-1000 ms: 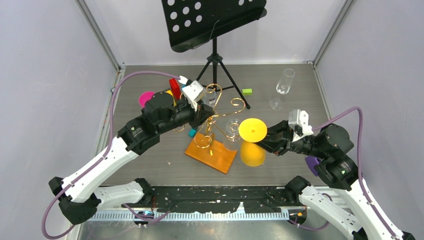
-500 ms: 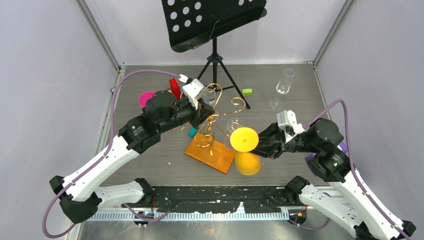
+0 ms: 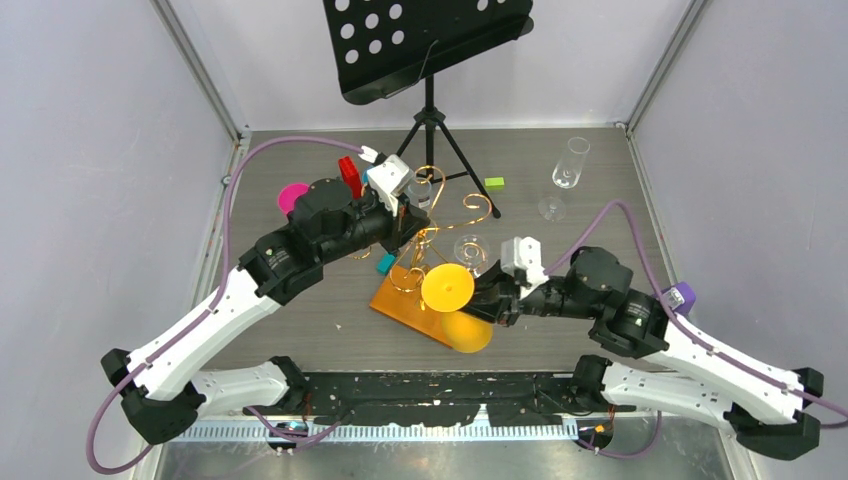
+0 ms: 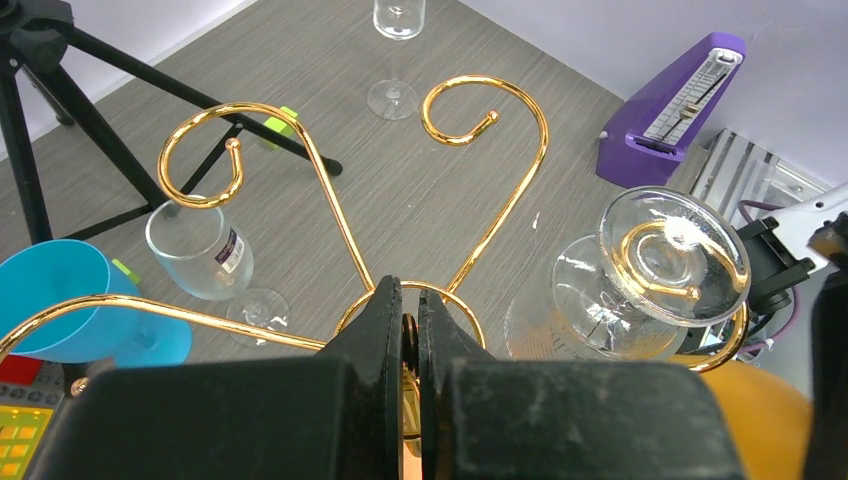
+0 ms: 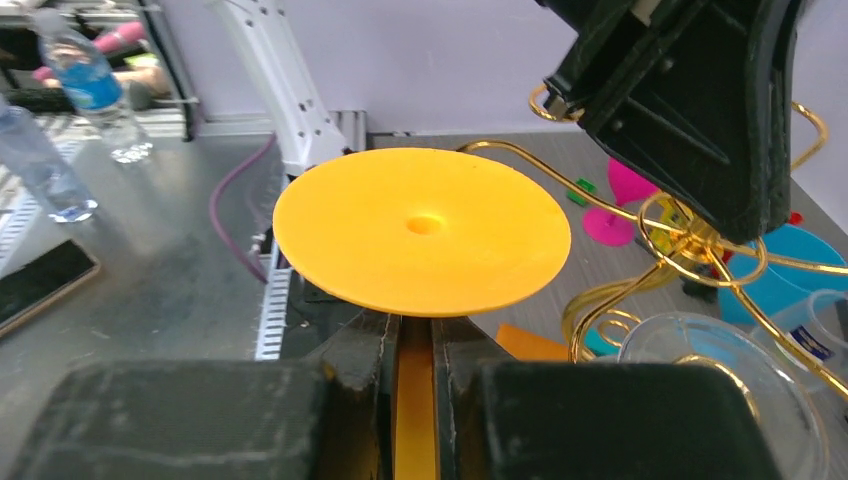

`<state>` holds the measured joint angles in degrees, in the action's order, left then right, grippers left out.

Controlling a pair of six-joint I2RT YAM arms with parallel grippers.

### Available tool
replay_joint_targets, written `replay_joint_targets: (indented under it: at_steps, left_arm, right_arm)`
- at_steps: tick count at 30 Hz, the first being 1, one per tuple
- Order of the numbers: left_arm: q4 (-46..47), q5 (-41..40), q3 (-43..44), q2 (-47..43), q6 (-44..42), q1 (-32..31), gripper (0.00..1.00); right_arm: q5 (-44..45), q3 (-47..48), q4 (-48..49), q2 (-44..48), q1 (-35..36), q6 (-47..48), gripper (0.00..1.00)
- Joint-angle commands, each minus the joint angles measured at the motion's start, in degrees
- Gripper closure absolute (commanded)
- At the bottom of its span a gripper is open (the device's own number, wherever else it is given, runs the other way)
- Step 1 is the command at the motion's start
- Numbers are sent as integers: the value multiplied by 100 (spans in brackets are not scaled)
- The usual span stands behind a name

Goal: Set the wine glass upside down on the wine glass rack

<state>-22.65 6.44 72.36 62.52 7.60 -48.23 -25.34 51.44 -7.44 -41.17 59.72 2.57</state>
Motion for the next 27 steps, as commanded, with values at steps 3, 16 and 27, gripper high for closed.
replay_joint_targets:
  at_steps: [3, 16, 27]
  left_arm:
    - [32, -96, 203, -11, 23, 102, 100]
    - [103, -14, 150, -32, 45, 129, 100]
    - [77, 41, 166, 27, 58, 129, 100]
  right_arm:
    - [2523, -361, 866, 16, 853, 478, 95]
    - [4956, -1259, 2995, -513, 1673, 308, 95]
    - [4909, -1337, 3447, -859, 1675, 192, 95]
